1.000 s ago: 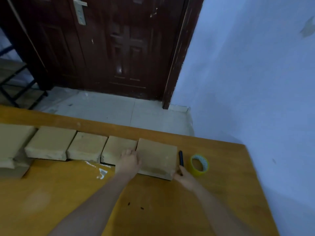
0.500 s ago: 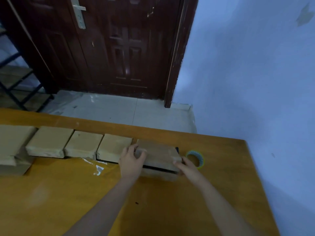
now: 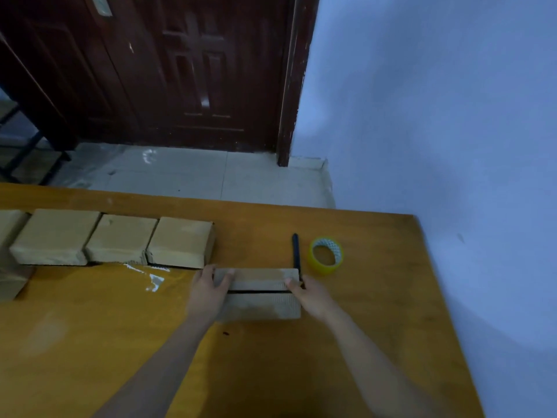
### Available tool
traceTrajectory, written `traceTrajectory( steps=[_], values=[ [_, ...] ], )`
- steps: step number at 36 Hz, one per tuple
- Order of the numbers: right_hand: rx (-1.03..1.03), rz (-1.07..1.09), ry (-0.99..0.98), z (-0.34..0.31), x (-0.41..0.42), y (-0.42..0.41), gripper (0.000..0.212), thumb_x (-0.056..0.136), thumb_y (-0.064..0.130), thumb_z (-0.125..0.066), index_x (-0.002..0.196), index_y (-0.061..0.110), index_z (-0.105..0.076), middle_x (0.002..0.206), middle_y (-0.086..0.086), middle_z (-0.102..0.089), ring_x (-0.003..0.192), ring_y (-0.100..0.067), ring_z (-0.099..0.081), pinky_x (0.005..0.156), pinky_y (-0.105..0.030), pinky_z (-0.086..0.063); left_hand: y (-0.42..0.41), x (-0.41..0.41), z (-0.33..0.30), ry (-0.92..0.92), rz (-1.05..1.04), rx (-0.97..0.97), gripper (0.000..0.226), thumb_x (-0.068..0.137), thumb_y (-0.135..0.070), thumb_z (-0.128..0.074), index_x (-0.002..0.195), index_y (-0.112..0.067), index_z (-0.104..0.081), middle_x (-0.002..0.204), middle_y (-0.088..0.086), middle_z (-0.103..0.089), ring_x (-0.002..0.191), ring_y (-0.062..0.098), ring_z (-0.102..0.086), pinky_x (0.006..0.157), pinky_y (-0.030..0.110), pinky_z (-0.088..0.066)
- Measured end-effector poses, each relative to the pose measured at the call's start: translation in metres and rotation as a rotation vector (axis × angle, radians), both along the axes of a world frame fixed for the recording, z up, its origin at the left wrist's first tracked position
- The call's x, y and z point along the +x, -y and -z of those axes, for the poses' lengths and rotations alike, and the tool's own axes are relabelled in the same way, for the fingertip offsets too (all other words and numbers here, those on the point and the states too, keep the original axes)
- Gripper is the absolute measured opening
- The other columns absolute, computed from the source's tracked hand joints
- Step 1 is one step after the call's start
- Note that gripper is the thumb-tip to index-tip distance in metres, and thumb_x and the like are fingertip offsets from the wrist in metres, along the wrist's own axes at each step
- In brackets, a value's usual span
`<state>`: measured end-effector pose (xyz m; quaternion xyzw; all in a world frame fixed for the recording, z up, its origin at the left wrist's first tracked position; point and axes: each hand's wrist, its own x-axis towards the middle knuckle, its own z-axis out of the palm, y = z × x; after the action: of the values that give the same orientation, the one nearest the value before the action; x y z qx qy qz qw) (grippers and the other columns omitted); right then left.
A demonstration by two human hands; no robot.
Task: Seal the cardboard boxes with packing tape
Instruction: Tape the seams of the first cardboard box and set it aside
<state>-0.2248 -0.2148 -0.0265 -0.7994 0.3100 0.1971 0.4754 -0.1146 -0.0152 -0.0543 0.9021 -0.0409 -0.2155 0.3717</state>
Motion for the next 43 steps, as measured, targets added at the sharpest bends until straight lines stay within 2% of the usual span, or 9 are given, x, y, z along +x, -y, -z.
traceTrajectory(
  steps=[5,9,14,18,24,28,33,37,43],
  values=[
    [-0.130,0.175,0.225,0.011,-0.007,0.019,0.047,0.093,0.057,-0.028,0.075,0.018,-0.048,0.072,0.003,-0.045,0.068,-0.013,-0.046,0.061,-0.027,-0.034,0.003,0.002,-0.006,0.126,0.003,0.015,0.046,0.093,-0.042,-0.056,0.129,-0.013,-0.052,0.129,0.009,-0.045,0.123,0.030,-0.041,0.099,0.046,-0.040],
    [-0.569,0.101,0.108,0.030,-0.003,0.052,0.041,0.098,0.042,-0.041,0.123,0.012,-0.052,0.125,-0.005,-0.045,0.119,-0.022,-0.039,0.095,-0.033,-0.038,0.009,-0.004,-0.012,0.292,-0.004,0.068,0.042,0.092,-0.030,-0.061,0.126,-0.008,-0.054,0.128,0.011,-0.048,0.125,0.032,-0.040,0.101,0.049,-0.037],
    [-0.769,-0.185,-0.034,0.045,0.025,0.070,0.048,0.096,0.045,-0.042,0.134,0.015,-0.042,0.142,-0.007,-0.036,0.137,-0.025,-0.024,0.115,-0.048,-0.016,0.027,-0.020,-0.019,0.503,0.112,0.009,0.035,0.089,-0.021,-0.059,0.120,-0.004,-0.057,0.119,0.013,-0.053,0.117,0.031,-0.042,0.095,0.048,-0.040],
    [-0.768,-0.322,-0.187,0.063,0.046,0.073,0.051,0.097,0.049,-0.037,0.133,0.013,-0.042,0.135,-0.008,-0.049,0.131,-0.024,-0.038,0.116,-0.048,-0.016,0.041,-0.033,-0.026,0.543,0.215,-0.017,0.047,0.090,-0.039,-0.038,0.119,-0.007,-0.056,0.120,0.010,-0.054,0.116,0.023,-0.039,0.097,0.043,-0.039],
    [-0.817,-0.417,-0.149,0.077,0.044,0.086,0.032,0.099,0.016,-0.039,0.130,0.013,-0.046,0.112,-0.005,-0.064,0.105,-0.022,-0.060,0.110,-0.044,-0.030,0.050,-0.044,-0.039,0.609,0.265,-0.033,0.042,0.089,-0.031,-0.040,0.118,-0.006,-0.057,0.117,0.009,-0.056,0.113,0.020,-0.040,0.094,0.035,-0.037],
    [-0.641,-0.287,-0.052,0.067,0.036,0.099,0.031,0.098,0.017,-0.045,0.128,0.010,-0.050,0.111,-0.012,-0.065,0.101,-0.029,-0.062,0.088,-0.038,-0.048,0.055,-0.044,-0.046,0.583,0.268,-0.058,0.044,0.090,-0.032,-0.039,0.121,-0.005,-0.056,0.121,0.010,-0.054,0.116,0.019,-0.039,0.097,0.033,-0.034],
    [-0.260,0.023,0.198,0.023,0.009,0.111,0.007,0.095,0.022,-0.055,0.090,0.018,-0.057,0.082,-0.002,-0.059,0.078,-0.017,-0.055,0.055,-0.017,-0.036,0.073,-0.045,-0.057,0.496,0.275,-0.156,0.049,0.093,-0.038,-0.036,0.126,-0.007,-0.053,0.125,0.009,-0.051,0.120,0.018,-0.038,0.098,0.032,-0.036],
    [0.051,0.223,0.280,-0.024,-0.014,0.104,0.029,0.090,0.014,-0.061,0.063,0.017,-0.053,0.055,0.012,-0.050,0.048,0.005,-0.046,0.052,-0.018,-0.034,0.094,-0.051,-0.073,0.416,0.342,-0.275,0.041,0.098,-0.029,-0.048,0.134,-0.010,-0.047,0.128,0.004,-0.049,0.123,0.017,-0.042,0.101,0.029,-0.038],
    [0.161,0.121,0.313,-0.082,-0.033,0.086,0.023,0.090,0.031,-0.060,0.083,0.010,-0.068,0.072,0.002,-0.062,0.065,-0.004,-0.058,0.061,-0.018,-0.042,0.112,-0.058,-0.090,0.260,0.554,-0.402,0.051,0.093,-0.044,-0.052,0.137,-0.021,-0.043,0.126,-0.011,-0.042,0.121,0.004,-0.041,0.093,0.018,-0.033]
  ],
)
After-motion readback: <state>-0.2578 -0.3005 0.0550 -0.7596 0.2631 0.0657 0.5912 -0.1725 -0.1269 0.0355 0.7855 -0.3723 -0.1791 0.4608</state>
